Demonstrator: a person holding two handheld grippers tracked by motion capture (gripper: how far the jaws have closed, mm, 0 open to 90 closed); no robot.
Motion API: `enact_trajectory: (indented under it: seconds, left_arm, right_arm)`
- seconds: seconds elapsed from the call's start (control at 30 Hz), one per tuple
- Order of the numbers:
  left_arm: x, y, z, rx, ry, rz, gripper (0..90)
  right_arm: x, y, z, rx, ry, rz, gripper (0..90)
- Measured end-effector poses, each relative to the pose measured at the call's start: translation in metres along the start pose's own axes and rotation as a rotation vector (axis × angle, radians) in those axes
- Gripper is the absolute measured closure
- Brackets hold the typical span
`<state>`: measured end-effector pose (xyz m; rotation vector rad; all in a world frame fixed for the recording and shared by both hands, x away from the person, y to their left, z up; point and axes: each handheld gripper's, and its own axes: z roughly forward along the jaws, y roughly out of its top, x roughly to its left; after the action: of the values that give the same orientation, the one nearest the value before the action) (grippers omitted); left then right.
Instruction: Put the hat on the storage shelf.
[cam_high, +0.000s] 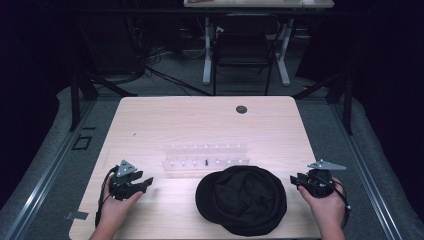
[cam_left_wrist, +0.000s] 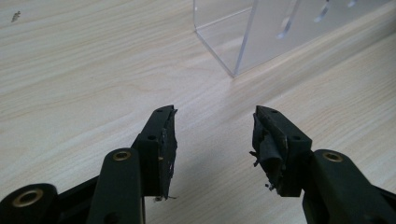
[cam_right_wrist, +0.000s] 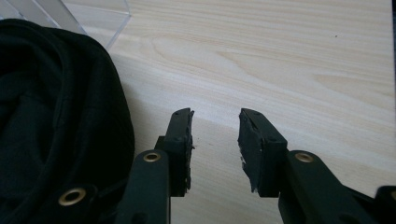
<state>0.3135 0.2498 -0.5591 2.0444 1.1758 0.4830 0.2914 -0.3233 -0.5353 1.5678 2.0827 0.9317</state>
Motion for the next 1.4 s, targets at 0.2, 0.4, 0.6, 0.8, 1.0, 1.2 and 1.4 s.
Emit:
enact_trajectory:
  seconds: [0.2, 0.4, 0.6, 0.8, 1.0, 1.2, 1.4]
  left_arm:
    - [0.000, 0.000, -0.003, 0.004, 0.014, -0.013, 52.2]
    - [-0.001, 0.001, -0.006, -0.002, 0.007, -0.002, 52.4]
    - [-0.004, 0.001, -0.006, -0.003, 0.003, 0.009, 52.4]
    - [-0.006, 0.002, -0.005, 0.009, 0.007, 0.019, 50.1]
    - [-0.008, 0.002, -0.005, 0.017, 0.008, 0.030, 50.0]
    - [-0.007, 0.001, -0.007, 0.012, 0.015, 0.022, 49.2]
    - [-0.007, 0.002, -0.006, 0.013, 0.010, 0.026, 49.6]
  right_arm:
    - [0.006, 0.003, -0.006, -0.037, -0.005, 0.018, 62.2]
    - [0.006, 0.005, -0.010, -0.079, 0.005, 0.061, 65.2]
    - [0.010, 0.007, -0.019, -0.057, 0.026, 0.016, 66.0]
    - [0.015, 0.012, -0.029, -0.014, 0.058, 0.033, 61.6]
    - [0.021, 0.017, -0.034, 0.062, 0.080, 0.030, 62.2]
    - [0.023, 0.021, -0.039, 0.099, 0.140, 0.071, 62.5]
    - [0.024, 0.025, -0.041, 0.153, 0.201, 0.125, 62.4]
